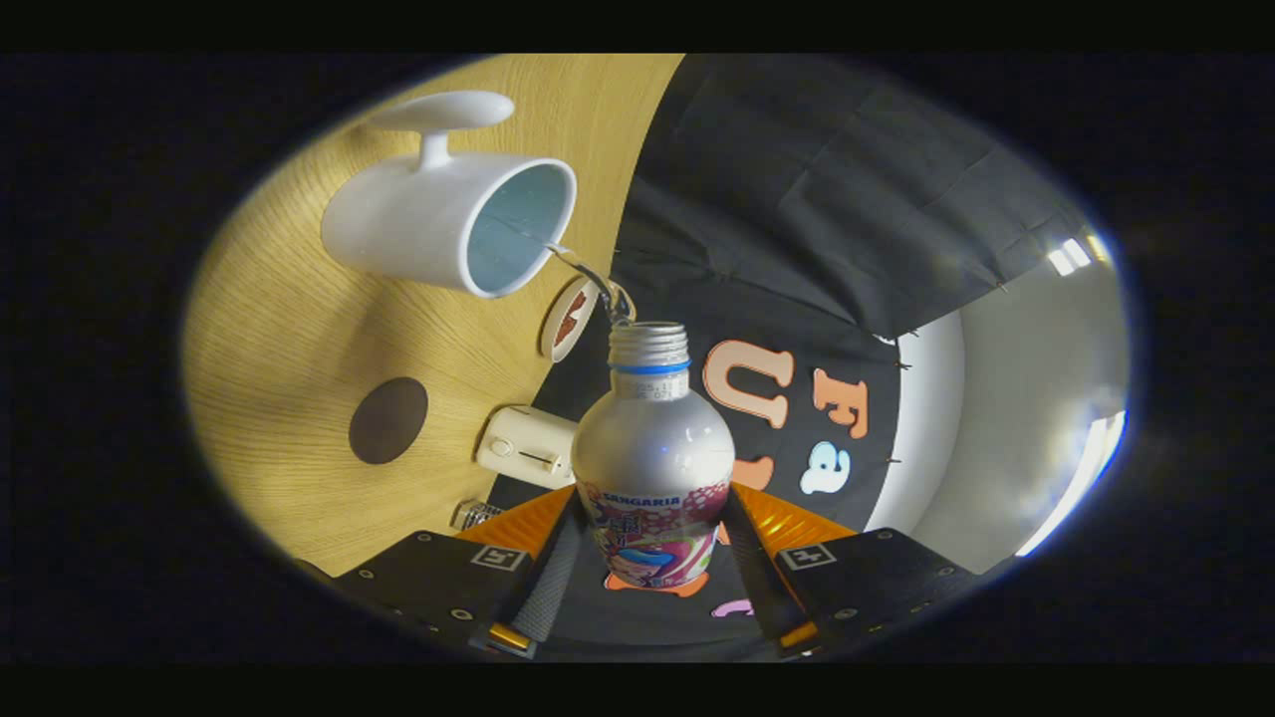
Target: Take the bottle from table, then pour the juice into the cup, finally place the bottle on the coaster
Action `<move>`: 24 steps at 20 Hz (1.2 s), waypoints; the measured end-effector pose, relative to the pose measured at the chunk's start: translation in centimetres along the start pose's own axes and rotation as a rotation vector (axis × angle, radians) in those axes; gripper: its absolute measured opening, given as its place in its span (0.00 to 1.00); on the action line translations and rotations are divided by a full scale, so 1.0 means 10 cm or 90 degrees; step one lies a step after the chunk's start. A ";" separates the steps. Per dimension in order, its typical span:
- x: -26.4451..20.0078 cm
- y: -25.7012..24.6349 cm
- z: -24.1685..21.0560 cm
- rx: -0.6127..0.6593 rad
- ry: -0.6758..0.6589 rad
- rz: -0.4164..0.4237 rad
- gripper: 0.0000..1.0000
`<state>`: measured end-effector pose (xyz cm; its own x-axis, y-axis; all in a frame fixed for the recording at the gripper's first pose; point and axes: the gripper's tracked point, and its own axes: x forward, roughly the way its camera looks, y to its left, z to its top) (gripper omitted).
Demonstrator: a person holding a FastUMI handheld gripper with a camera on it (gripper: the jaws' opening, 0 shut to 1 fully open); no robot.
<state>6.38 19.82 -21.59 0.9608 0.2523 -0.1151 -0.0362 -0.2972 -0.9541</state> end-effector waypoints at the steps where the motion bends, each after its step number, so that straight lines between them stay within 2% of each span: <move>1: -0.01 -0.02 0.01 0.000 0.001 -0.004 0.77; 24: 0.13 -0.23 0.09 -0.081 -0.037 -0.025 0.77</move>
<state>7.50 21.64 -19.82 0.9430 0.3180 -0.0982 0.0394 -0.3995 -0.9159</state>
